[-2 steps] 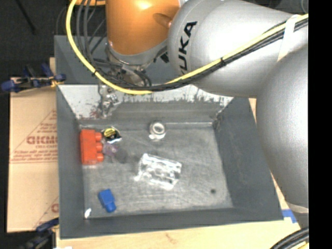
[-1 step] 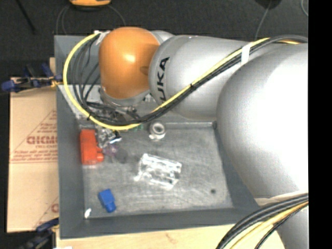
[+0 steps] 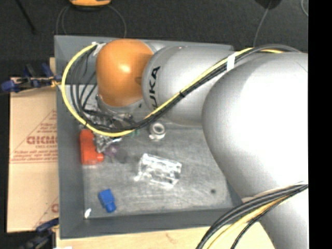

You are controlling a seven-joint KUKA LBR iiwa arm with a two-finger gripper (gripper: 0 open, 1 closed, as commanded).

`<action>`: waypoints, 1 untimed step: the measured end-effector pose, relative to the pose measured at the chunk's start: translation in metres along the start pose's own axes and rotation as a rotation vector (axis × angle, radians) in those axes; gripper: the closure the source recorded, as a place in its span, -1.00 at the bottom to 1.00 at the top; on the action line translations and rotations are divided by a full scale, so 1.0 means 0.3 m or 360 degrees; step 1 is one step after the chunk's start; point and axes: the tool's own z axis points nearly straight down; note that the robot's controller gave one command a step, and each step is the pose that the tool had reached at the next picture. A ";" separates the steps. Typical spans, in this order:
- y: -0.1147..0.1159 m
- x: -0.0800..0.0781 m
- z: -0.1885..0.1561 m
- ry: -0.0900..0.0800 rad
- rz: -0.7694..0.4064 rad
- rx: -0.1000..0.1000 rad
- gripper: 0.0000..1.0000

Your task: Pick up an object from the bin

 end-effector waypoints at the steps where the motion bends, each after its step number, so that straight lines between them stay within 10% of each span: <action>1: 0.065 0.151 0.041 0.0001 -0.0159 0.0003 1.00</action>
Offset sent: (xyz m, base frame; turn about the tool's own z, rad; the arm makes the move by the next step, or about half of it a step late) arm -0.0490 -0.0031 -0.0123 -0.1026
